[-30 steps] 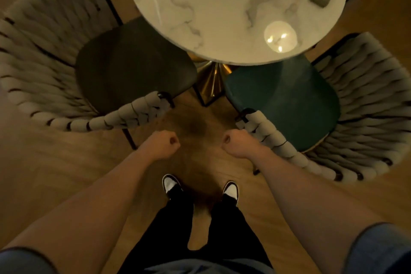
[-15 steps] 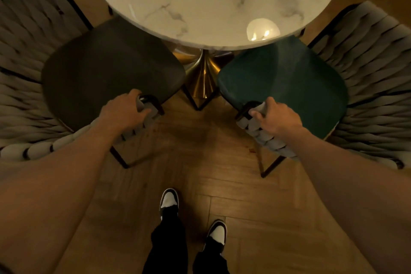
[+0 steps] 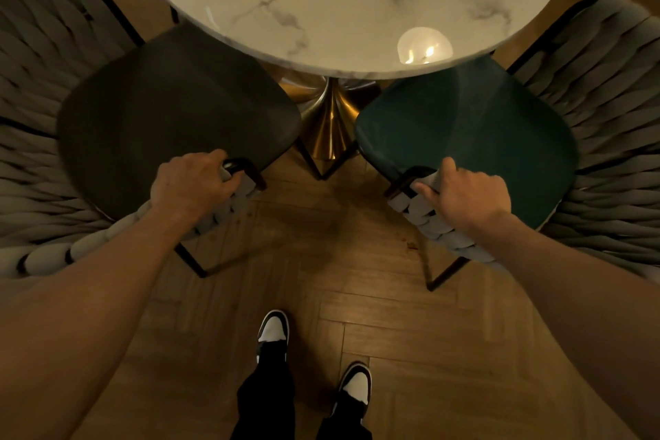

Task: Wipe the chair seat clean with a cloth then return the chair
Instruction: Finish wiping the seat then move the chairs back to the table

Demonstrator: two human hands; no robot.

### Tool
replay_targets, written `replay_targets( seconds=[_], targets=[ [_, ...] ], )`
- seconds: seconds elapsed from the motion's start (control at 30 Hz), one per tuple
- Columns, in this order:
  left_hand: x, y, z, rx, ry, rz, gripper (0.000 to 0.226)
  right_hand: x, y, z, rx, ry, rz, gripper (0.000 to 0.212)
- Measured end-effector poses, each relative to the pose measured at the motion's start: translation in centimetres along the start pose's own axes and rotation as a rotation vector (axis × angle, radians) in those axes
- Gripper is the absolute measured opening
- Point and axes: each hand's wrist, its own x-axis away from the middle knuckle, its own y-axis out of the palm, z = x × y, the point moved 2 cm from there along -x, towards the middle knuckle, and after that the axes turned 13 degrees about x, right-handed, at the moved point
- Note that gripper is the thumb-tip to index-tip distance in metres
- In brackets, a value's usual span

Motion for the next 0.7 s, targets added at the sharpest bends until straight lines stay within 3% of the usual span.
replay_targets(
  seconds=[0.17, 0.57, 0.7],
  targets=[
    [0.2, -0.1, 0.0, 0.039, 0.037, 0.06, 0.036, -0.1, 0.3, 0.0, 0.01, -0.003, 0.026, 0.054],
    [-0.1, 0.4, -0.4, -0.013, 0.026, 0.035, 0.04, 0.1, -0.1, 0.0, 0.001, 0.006, -0.011, 0.052],
    [-0.2, 0.2, -0.4, 0.008, -0.021, -0.119, 0.047, 0.5, -0.8, 0.1, -0.048, 0.016, -0.104, 0.053]
  ],
)
